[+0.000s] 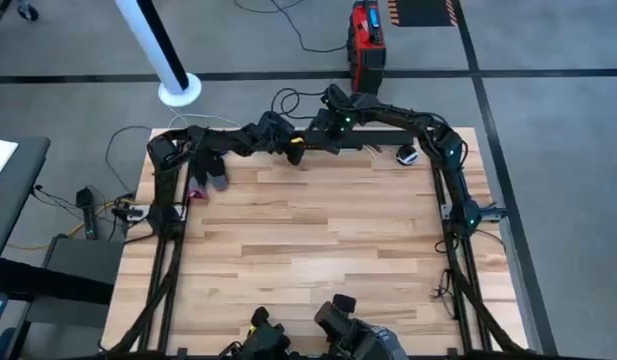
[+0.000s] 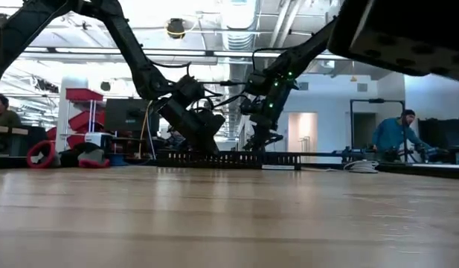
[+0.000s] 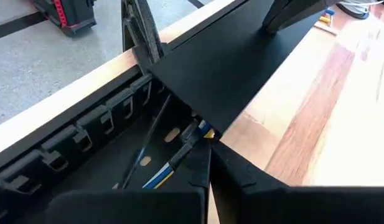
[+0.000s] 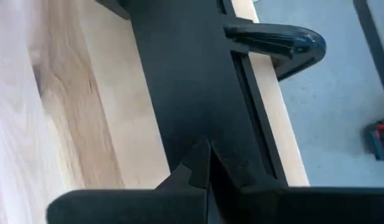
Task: Ziptie cables
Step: Close the black cable duct
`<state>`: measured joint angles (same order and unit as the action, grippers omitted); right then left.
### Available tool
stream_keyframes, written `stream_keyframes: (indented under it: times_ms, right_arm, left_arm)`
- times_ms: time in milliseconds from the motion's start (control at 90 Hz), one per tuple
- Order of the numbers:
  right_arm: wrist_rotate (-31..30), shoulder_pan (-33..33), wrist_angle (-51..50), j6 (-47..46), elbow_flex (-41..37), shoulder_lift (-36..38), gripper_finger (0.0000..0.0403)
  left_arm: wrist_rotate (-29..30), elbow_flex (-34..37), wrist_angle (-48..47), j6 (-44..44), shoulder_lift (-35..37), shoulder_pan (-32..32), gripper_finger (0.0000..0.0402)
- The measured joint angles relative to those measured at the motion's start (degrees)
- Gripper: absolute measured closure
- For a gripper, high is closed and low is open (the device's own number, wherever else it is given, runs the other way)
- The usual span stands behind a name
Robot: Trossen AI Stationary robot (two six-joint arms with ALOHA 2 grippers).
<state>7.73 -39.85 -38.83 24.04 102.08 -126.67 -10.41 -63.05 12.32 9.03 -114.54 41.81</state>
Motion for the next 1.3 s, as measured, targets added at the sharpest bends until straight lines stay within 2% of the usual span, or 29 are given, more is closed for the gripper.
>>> stream_keyframes:
  times_ms: [133,222,411,500,667,778,989,1300]
  right_arm:
    - [0.91,-0.05,0.64,-0.01,-0.04,-0.07,0.0403]
    - [1.13,-0.2,0.51,-0.2,-0.04,-0.09,0.0403]
    - [1.9,-0.34,-0.03,-0.2,-0.19,-0.11,0.0403]
    - [1.9,-0.31,-0.22,-0.18,-0.19,-0.13,0.0403]
    - [1.9,-0.31,-1.25,0.35,-0.19,-0.13,0.0403]
    - [1.91,-0.19,-2.6,0.6,-0.55,-0.04,0.0403]
    - [1.85,1.0,-5.02,0.67,-3.0,0.2,0.0403]
    - [1.26,2.19,-5.73,1.86,-3.12,0.26,0.0403]
  left_arm:
    - [-0.06,0.06,0.49,-0.91,0.02,0.01,0.0401]
    - [-2.53,0.2,0.0,-0.61,1.21,0.14,0.0402]
    - [-2.29,-0.1,-8.74,-3.31,9.0,-0.19,0.0401]
    - [1.36,0.07,-15.72,-4.62,12.89,-0.32,0.0401]
    - [14.93,0.27,-29.47,-5.59,18.82,2.23,0.0401]
    - [16.25,2.52,-36.17,-4.03,19.27,5.59,0.0401]
    - [12.76,9.63,-35.77,-1.66,19.32,8.13,0.0402]
    - [10.62,16.98,-22.39,0.94,17.92,7.95,0.0402]
